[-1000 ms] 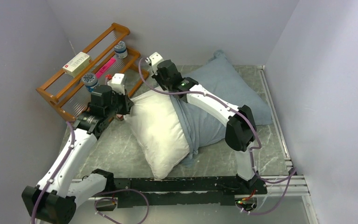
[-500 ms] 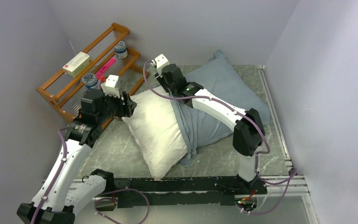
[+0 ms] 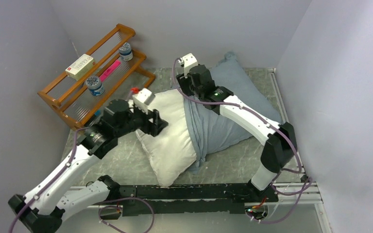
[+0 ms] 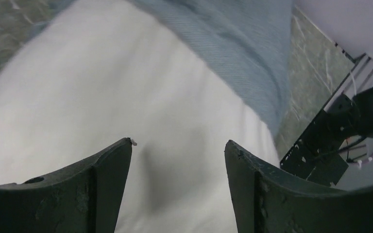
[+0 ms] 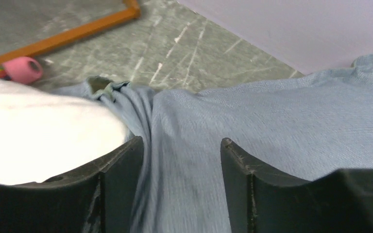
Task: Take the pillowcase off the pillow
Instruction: Remove the pillow from the pillowcase.
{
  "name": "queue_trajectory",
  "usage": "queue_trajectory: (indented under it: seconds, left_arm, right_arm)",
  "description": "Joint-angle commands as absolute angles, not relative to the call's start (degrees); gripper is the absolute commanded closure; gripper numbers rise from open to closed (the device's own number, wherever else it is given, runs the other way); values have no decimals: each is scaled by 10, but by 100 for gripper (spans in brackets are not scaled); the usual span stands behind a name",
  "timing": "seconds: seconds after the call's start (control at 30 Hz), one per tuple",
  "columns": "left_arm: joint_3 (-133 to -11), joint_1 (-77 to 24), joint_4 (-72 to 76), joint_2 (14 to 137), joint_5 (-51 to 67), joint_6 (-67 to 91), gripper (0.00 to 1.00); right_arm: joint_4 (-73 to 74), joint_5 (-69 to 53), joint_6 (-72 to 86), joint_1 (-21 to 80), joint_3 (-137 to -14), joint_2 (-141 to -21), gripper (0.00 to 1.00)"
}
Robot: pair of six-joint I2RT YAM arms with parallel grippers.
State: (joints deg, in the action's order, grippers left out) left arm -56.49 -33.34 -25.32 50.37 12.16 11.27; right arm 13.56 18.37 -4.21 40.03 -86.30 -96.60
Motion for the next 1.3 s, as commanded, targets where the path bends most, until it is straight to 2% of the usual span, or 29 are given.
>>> queue_trajectory:
  seconds: [0.0,0.13,0.3,0.43,0.5,0.9,1.03,1.27]
  left_arm:
    - [-586,-436,-225,536,38,121,25]
    - [-613,-523,-241,564,-29,114,22]
    - [-641,-608,-265,591,-113,107,19]
    - [-651,-652,-291,608,-155,110,13]
    - [-652,-665,-304,611,-169,115,3]
    - [-629,-718,-359,634,-219,144,3]
    - [-624,-724,-358,657,-233,155,3]
    - [-613,-724,-385,714,-337,211,3]
  right_arm:
    - [122,107,-22,395,-843,-887,35]
    - [110,70,-8,395,-797,-825,25]
    - [105,75,6,395,-719,-734,19]
    - [124,87,28,395,-647,-660,16]
    - [139,86,36,395,-618,-624,15]
    - [269,39,103,395,-509,-466,10]
    - [291,-21,113,395,-490,-450,6]
    - [287,-115,127,395,-455,-443,5]
